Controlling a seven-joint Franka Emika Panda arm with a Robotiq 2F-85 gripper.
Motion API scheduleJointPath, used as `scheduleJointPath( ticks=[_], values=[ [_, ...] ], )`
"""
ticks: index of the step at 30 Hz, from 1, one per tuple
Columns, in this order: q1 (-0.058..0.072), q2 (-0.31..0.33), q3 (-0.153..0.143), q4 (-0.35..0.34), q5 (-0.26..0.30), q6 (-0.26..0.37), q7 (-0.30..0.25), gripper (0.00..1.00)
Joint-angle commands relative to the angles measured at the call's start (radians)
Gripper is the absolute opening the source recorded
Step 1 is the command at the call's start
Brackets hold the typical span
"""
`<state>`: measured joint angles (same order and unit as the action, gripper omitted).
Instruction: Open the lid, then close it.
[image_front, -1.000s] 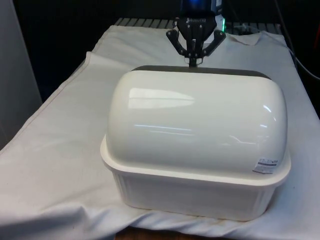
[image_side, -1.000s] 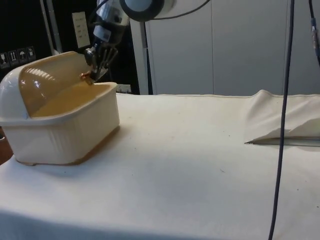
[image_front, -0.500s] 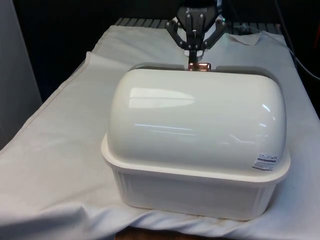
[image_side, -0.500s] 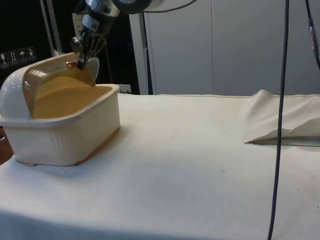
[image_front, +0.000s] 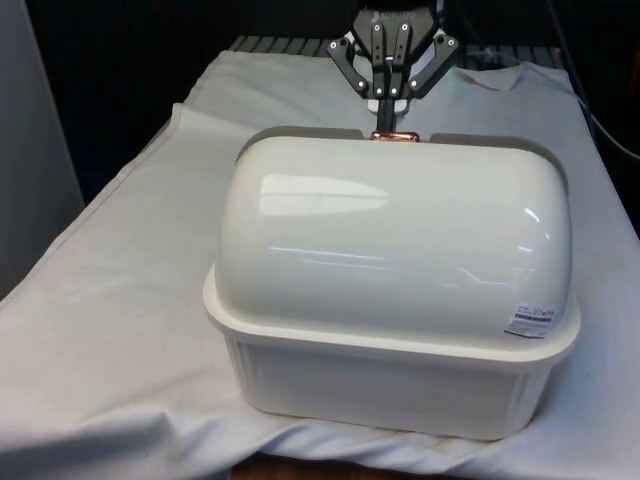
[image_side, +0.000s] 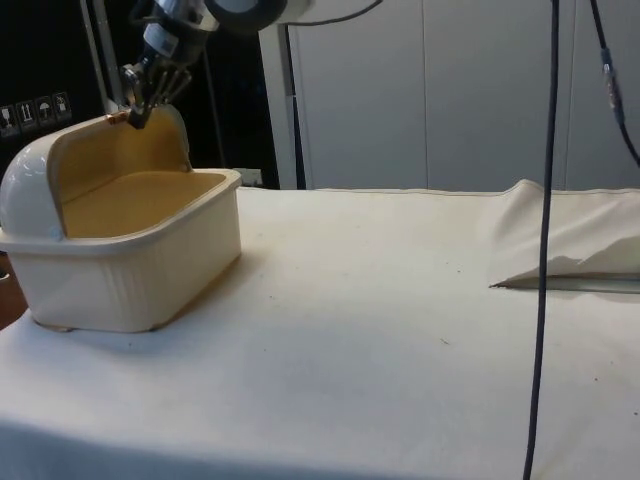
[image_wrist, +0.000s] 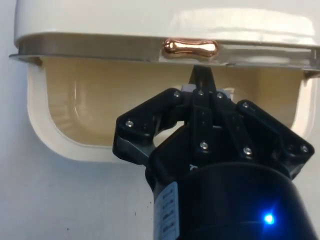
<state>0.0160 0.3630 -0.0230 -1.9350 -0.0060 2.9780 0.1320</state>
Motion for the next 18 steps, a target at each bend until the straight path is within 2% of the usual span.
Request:
scheduleJointPath(
  ticks=[1,3,4,5,11,12,13,18],
  values=[
    [0.008,-0.014,-0.013,-0.014,-0.007,0.012,0.013,0.0],
    [0.008,-0.021,-0.014,-0.021,-0.008,0.012,0.013,0.0],
    [0.0,-0.01,0.0,-0.008,0.0,0.003,0.0,0.0],
    [0.008,-0.032,-0.014,-0.031,-0.008,0.014,0.013,0.0],
    [0.006,-0.061,-0.011,-0.058,-0.006,0.018,0.011,0.0],
    [0.0,-0.055,-0.001,-0.05,0.0,0.006,0.0,0.0],
    [0.005,-0.064,-0.011,-0.06,-0.006,0.019,0.011,0.0],
    [0.004,-0.078,-0.01,-0.063,-0.005,0.028,0.01,0.0]
  ],
)
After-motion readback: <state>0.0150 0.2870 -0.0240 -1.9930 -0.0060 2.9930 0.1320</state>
